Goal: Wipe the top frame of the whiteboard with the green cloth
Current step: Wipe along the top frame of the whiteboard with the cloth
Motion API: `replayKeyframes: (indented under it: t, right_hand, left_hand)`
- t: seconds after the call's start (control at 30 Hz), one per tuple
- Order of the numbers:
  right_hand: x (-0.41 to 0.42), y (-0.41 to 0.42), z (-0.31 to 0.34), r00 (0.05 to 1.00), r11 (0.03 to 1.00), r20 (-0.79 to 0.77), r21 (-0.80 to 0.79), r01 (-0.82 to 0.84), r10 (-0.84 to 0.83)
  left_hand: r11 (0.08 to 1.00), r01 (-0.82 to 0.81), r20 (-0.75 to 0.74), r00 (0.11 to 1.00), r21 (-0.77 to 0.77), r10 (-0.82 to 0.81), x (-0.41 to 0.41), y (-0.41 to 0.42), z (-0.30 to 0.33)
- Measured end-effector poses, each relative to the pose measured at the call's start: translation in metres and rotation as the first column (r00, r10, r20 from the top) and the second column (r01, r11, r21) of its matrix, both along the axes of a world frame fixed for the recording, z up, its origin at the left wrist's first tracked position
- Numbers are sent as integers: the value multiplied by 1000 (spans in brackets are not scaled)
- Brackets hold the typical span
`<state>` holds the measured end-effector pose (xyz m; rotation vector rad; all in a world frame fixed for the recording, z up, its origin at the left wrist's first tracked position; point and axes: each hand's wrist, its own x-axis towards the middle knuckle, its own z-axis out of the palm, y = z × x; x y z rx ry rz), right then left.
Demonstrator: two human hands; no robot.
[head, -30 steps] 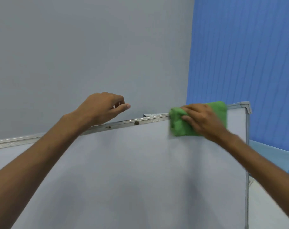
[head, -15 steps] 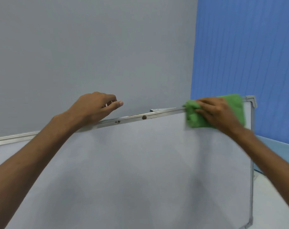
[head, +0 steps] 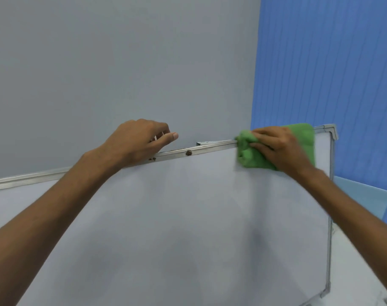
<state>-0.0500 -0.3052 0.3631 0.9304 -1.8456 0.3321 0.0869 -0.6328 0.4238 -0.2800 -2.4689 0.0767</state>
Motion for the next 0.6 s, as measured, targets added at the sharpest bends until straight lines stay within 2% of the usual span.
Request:
replayKeyframes:
  t: [0.07, 0.13, 0.27, 0.33, 0.5, 0.6]
  right_hand:
    - [4, -21, -2, 999, 998, -12, 53, -40, 40]
    - [-2, -6, 2, 999, 998, 23, 46, -37, 36]
    - [-24, 72, 3, 992, 987, 68, -110, 114, -107]
    - [-28, 76, 4, 990, 980, 58, -143, 137, -130]
    - [-2, -8, -2, 999, 999, -23, -5, -38, 38]
    - [-9, 4, 2, 999, 1000, -38, 21, -2, 2]
  left_hand:
    - [1000, 15, -9, 1000, -9, -15, -4, 8, 4]
    - [999, 27, -25, 999, -19, -27, -6, 13, 7]
    - [999, 27, -30, 999, -25, -28, -4, 9, 3]
    - [1000, 11, -16, 1000, -22, -11, -3, 3, -1]
    - [1000, 15, 5, 1000, -16, -15, -14, 9, 3]
    - [999, 37, -11, 999, -30, -37, -18, 19, 6]
